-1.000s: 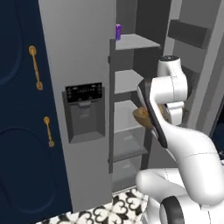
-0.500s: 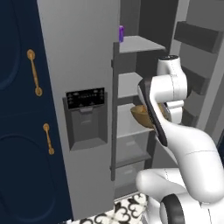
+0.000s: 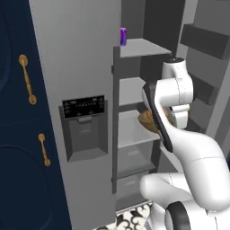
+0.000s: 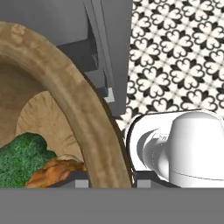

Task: Pick the chicken drumstick and broccoli from their plates and place them in the bowl. Then put the bowl in the fridge.

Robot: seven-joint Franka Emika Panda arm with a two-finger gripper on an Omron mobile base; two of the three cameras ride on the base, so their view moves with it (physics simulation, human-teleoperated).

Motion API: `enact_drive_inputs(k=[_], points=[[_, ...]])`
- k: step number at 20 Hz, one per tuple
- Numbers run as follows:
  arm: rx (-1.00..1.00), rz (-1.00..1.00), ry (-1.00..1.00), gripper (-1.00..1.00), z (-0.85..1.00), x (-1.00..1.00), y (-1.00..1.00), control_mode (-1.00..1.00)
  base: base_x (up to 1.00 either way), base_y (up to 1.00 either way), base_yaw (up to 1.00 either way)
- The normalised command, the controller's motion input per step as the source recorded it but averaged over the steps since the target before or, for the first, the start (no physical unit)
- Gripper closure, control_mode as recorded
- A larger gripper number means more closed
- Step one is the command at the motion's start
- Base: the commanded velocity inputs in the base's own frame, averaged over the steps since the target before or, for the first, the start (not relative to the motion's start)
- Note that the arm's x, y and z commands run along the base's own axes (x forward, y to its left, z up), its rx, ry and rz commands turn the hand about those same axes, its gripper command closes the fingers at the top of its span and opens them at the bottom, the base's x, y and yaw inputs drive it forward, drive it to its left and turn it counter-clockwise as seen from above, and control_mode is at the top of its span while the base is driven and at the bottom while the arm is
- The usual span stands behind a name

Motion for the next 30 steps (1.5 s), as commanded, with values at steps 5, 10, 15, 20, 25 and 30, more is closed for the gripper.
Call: enact_drive_inputs(k=[5,10,15,20,25,30], points=[[0.00,0.00,0.00,1.00,0.00,0.00,0.00,1.00,0.34,-0.29,0.06],[0.00,0.00,0.00,1.00,0.00,0.00,0.00,1.00,0.40,-0.18,0.08],[0.00,0.00,0.00,1.00,0.00,0.00,0.00,1.00,0.32,-0.08,0.11],[0.00,0.00,0.00,1.00,0.00,0.00,0.00,1.00,0.55,-0.14,0.10],[0.00,0.00,0.00,1.00,0.00,0.00,0.00,1.00,0.49,-0.14,0.07],[0.00,0.02,-0.08,1.00,-0.09,0.00,-0.10,-1.00,0.02,-0.05,0.00]])
